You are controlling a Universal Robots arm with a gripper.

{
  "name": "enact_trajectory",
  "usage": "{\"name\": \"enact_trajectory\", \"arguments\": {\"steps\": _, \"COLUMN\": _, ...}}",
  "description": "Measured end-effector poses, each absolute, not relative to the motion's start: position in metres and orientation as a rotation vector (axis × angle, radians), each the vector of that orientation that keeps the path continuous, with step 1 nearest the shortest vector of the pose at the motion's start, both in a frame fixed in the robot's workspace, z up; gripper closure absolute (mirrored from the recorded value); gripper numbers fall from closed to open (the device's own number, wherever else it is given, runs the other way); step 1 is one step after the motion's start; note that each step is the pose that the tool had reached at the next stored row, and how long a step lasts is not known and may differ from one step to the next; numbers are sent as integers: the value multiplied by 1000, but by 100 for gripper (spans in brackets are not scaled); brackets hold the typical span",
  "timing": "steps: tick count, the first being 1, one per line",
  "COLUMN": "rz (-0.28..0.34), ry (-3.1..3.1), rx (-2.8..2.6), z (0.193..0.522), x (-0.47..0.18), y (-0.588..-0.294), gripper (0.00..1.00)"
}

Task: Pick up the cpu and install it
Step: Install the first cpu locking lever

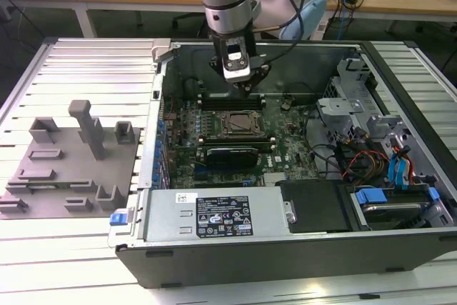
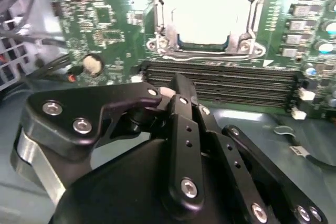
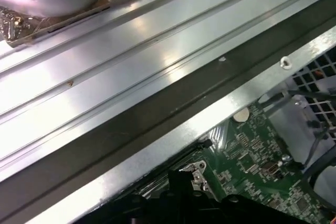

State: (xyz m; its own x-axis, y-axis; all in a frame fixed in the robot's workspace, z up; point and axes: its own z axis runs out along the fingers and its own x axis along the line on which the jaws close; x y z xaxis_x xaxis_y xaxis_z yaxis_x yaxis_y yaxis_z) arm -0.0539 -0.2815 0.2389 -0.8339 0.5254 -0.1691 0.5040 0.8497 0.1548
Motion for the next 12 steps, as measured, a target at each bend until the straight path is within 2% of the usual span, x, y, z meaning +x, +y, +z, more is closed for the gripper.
{"name": "enact_trajectory", "arguments": {"steps": 4, "rz": 105, "ry": 2904, "rx": 819, "z": 239, "x": -46, "y": -281, "gripper": 89}}
{"name": "enact_trajectory", "arguments": {"steps": 8, "rz": 93, "ry": 2913, "rx": 821, "z": 239, "x": -46, "y": -281, "gripper": 89}}
{"name": "enact_trajectory", "arguments": {"steps": 12, "rz": 22, "ry": 2915, "rx": 817, "z": 239, "x": -46, "y": -286, "gripper": 89}}
